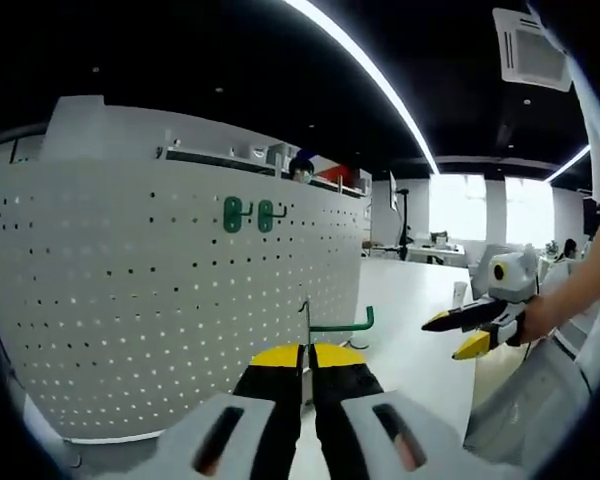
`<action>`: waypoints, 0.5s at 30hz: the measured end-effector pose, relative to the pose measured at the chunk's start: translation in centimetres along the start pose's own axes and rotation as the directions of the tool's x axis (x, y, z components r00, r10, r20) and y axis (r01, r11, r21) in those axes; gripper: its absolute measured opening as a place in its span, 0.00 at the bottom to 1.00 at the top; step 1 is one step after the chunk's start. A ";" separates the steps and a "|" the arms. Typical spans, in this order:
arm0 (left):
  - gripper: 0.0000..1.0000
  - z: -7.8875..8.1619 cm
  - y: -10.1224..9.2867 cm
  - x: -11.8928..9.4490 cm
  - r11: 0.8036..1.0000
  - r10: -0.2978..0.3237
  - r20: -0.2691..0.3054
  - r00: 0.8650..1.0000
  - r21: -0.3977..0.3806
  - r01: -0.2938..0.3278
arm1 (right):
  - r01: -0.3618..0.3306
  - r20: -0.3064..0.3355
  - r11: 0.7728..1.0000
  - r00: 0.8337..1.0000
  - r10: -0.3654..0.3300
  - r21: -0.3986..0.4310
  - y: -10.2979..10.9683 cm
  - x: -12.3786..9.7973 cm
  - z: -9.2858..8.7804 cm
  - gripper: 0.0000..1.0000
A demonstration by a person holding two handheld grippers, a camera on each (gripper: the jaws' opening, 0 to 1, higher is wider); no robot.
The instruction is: Insert the hook assembly into the mounting plate slot until the hook locks in place.
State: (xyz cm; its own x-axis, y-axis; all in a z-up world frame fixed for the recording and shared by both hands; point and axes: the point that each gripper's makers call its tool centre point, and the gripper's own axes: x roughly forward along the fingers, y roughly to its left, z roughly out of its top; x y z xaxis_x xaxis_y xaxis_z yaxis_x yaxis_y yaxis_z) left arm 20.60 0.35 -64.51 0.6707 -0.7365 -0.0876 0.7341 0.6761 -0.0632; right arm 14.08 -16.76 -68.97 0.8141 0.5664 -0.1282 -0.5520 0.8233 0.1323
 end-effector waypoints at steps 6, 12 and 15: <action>0.02 0.0 0.2 -0.1 1.000 0.008 0.004 1.000 -0.014 -0.007 | -0.031 0.088 1.000 0.996 0.030 0.002 0.9 0.0 2.0 0.62; 0.02 -0.1 0.2 -0.2 1.000 0.007 -0.001 1.000 -0.014 -0.007 | -0.048 0.067 0.999 0.997 0.047 0.008 1.3 0.4 1.6 0.62; 0.02 -0.2 0.0 -0.1 1.000 0.007 -0.006 1.000 -0.007 -0.007 | -0.080 0.080 0.996 0.994 0.077 0.031 2.0 0.9 2.1 0.61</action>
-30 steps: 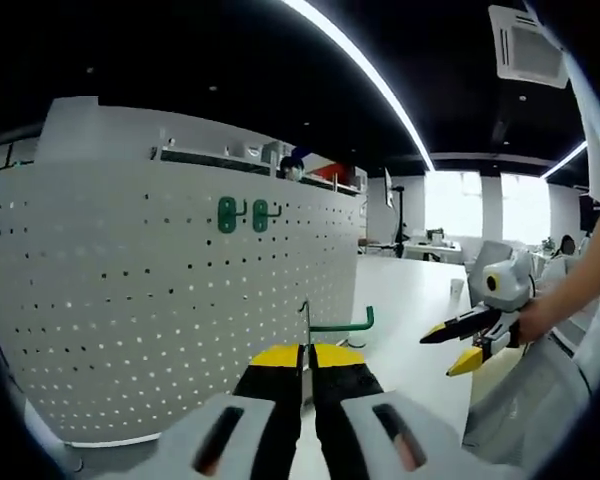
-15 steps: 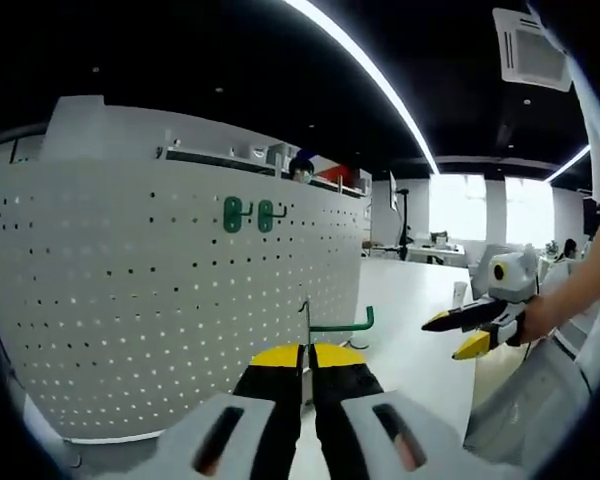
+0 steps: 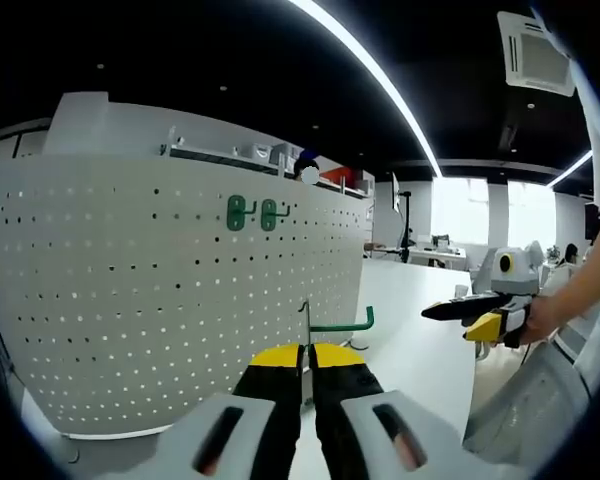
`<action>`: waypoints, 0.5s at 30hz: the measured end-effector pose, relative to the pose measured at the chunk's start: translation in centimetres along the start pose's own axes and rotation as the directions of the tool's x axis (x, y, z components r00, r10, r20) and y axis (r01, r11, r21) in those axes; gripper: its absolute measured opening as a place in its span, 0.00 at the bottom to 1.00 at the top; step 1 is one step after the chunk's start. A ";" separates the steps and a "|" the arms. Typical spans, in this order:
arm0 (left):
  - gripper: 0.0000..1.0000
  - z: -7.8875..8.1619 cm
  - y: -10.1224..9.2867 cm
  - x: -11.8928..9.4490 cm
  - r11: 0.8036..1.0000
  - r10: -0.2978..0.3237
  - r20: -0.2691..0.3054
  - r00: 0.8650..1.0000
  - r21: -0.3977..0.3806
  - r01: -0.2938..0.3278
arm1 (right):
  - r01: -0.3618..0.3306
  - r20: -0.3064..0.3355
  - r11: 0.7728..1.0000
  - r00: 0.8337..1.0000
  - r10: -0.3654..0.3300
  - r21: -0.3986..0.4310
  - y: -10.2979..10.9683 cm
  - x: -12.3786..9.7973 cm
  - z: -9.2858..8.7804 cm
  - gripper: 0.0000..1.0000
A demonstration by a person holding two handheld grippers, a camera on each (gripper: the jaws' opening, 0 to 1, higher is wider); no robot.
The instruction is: Insert the hook assembly into the mounting plate slot until the hook locks in place.
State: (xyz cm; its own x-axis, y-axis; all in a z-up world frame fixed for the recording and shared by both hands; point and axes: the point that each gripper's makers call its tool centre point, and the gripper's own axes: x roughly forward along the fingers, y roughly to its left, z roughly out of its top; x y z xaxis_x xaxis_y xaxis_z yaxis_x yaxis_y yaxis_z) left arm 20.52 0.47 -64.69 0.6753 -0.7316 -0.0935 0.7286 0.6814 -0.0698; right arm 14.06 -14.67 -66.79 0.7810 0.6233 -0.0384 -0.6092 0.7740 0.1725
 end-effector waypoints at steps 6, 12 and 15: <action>0.02 0.0 -0.1 0.0 1.000 0.001 -0.002 1.000 -0.003 -0.001 | -0.063 0.026 0.997 0.998 0.062 0.038 1.2 1.6 0.7 0.60; 0.02 0.1 -0.1 0.0 1.000 0.002 0.002 1.000 -0.003 -0.002 | -0.113 0.020 0.993 0.994 0.112 0.042 2.5 3.4 0.9 0.58; 0.02 0.1 -0.1 0.0 1.000 0.004 0.004 1.000 -0.004 -0.004 | -0.137 0.024 0.989 0.990 0.136 0.051 3.1 4.1 1.1 0.57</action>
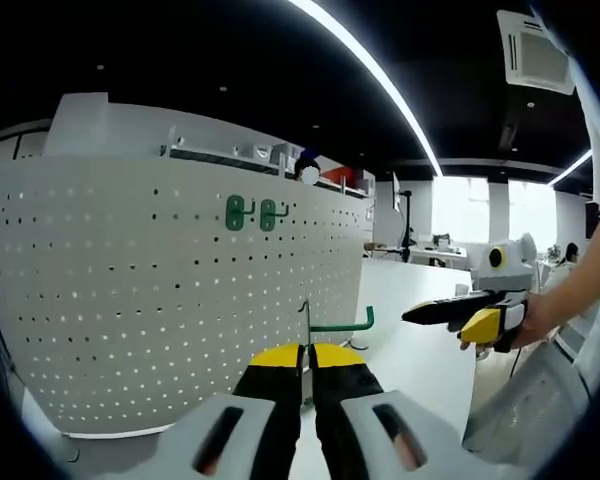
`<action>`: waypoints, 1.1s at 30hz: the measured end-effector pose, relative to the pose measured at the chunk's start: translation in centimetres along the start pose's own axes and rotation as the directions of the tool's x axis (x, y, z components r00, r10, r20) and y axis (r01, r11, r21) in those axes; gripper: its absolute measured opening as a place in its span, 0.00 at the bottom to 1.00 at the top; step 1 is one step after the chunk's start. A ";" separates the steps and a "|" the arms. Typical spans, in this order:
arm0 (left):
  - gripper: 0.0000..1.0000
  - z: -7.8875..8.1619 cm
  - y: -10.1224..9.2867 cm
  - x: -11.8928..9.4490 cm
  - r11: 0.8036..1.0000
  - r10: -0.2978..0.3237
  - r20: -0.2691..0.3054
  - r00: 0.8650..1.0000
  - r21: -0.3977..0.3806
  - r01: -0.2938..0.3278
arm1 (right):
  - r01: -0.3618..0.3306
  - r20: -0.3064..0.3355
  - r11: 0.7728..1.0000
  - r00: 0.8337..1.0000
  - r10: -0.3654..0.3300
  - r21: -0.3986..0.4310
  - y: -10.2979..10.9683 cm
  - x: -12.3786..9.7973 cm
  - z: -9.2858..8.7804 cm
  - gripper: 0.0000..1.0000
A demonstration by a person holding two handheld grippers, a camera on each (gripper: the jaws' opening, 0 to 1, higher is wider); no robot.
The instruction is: Insert the hook assembly into the mounting plate slot until the hook locks in place.
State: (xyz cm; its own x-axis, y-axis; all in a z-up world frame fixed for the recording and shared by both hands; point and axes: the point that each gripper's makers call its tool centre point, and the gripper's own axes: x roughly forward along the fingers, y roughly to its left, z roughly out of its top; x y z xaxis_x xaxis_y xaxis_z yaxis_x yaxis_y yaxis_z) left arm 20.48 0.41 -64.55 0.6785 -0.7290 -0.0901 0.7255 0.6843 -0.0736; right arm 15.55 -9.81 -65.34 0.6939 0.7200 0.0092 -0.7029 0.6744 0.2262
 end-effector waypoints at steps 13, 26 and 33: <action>0.02 0.0 -0.3 -0.1 1.000 -0.004 0.001 1.000 0.001 0.004 | -0.054 0.021 0.998 0.998 0.054 0.036 1.2 2.7 0.5 0.55; 0.02 0.0 -0.4 -0.2 1.000 0.000 0.002 1.000 -0.002 0.000 | -0.102 0.040 0.994 0.994 0.101 0.038 2.7 5.3 1.5 0.56; 0.02 0.1 -0.5 -0.2 1.000 0.001 0.004 1.000 -0.004 -0.001 | -0.123 0.047 0.992 0.992 0.121 0.040 3.5 6.3 1.8 0.57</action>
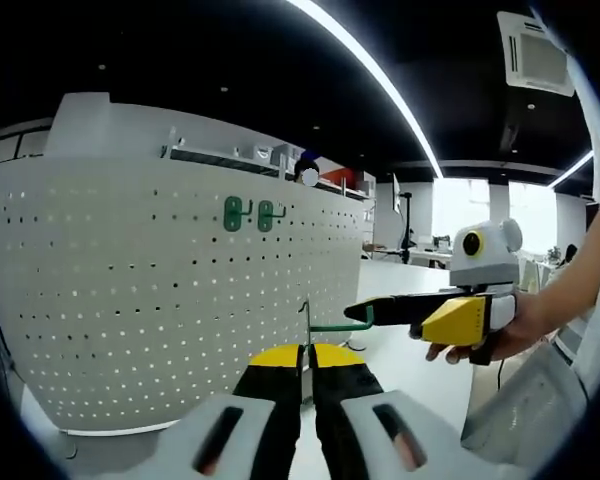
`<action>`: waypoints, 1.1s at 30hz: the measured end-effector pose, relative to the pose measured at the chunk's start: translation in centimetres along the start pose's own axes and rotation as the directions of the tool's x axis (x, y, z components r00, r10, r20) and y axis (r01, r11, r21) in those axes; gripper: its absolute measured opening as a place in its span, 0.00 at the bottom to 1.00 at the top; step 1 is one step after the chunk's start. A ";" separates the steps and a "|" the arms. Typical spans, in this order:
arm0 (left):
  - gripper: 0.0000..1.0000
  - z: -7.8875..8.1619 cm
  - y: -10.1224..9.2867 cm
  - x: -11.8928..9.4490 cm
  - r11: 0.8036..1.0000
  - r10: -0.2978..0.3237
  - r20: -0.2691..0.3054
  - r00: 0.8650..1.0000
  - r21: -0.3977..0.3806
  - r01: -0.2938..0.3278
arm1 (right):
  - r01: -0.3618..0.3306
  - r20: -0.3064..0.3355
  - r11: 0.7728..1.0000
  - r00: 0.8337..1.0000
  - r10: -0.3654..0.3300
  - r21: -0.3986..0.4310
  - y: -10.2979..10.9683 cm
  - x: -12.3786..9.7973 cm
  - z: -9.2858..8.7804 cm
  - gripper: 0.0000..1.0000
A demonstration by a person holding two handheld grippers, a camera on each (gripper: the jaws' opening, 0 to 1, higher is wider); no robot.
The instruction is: Insert the hook assembly into the mounting plate slot until the hook locks in place.
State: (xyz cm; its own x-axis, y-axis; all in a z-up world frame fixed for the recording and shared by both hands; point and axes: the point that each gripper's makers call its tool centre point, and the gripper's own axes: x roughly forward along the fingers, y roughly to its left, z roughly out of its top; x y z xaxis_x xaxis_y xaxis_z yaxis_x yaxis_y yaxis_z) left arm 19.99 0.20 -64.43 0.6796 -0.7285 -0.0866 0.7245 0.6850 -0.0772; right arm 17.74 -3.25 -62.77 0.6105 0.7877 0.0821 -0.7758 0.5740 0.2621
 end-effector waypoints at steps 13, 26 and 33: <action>0.02 0.0 0.0 0.0 1.000 0.001 0.002 1.000 -0.004 -0.001 | -0.031 0.007 0.999 1.000 0.030 0.019 0.8 1.4 0.3 0.47; 0.02 0.0 -0.1 -0.2 1.000 0.003 0.003 1.000 -0.011 -0.003 | -0.049 -0.004 0.998 0.999 0.049 0.025 1.5 2.3 0.2 0.25; 0.02 0.0 -0.3 -0.2 1.000 0.003 0.004 1.000 -0.009 -0.003 | -0.049 -0.002 0.998 0.999 0.049 0.039 1.6 2.5 0.2 0.19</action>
State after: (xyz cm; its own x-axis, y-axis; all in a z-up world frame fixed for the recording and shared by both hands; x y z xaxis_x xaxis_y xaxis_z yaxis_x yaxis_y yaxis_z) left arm 19.64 0.13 -64.37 0.6822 -0.7265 -0.0825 0.7214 0.6871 -0.0858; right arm 18.10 -0.42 -61.96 0.5711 0.8156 0.0930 -0.7981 0.5251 0.2954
